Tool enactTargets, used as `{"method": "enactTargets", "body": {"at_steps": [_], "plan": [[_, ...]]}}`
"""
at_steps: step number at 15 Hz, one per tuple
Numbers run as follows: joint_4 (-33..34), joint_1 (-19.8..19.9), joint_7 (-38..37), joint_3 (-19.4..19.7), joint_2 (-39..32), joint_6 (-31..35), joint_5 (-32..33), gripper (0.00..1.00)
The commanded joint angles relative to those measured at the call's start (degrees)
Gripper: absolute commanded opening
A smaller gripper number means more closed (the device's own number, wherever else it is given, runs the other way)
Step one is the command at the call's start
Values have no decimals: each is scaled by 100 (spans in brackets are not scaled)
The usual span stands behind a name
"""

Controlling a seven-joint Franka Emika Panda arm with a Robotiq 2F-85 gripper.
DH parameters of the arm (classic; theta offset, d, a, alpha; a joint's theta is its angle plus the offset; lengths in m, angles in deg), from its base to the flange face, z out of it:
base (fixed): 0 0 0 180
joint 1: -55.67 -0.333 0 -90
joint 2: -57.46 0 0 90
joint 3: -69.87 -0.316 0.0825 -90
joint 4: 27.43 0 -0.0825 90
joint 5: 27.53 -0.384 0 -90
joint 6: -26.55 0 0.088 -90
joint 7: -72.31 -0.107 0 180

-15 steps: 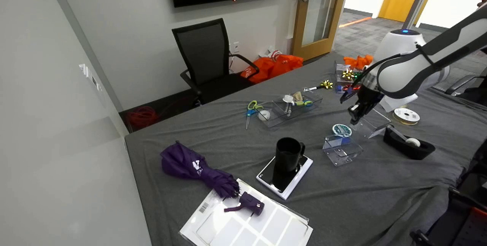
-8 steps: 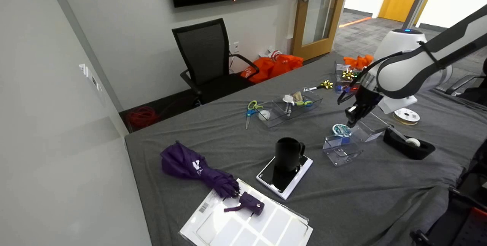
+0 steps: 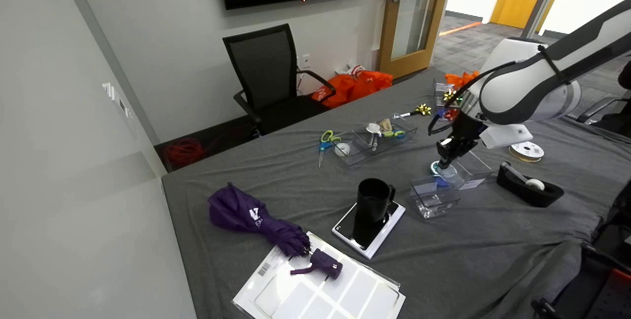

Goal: Stack up the transparent containers

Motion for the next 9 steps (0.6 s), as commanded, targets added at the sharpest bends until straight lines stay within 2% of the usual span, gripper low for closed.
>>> {"method": "enactTargets", "body": {"at_steps": [1,9], "plan": [[-98,-151,-175,-106,243,-59,-415,1],[-183,-352,-559,-49,551,-312,-481,1]]}}
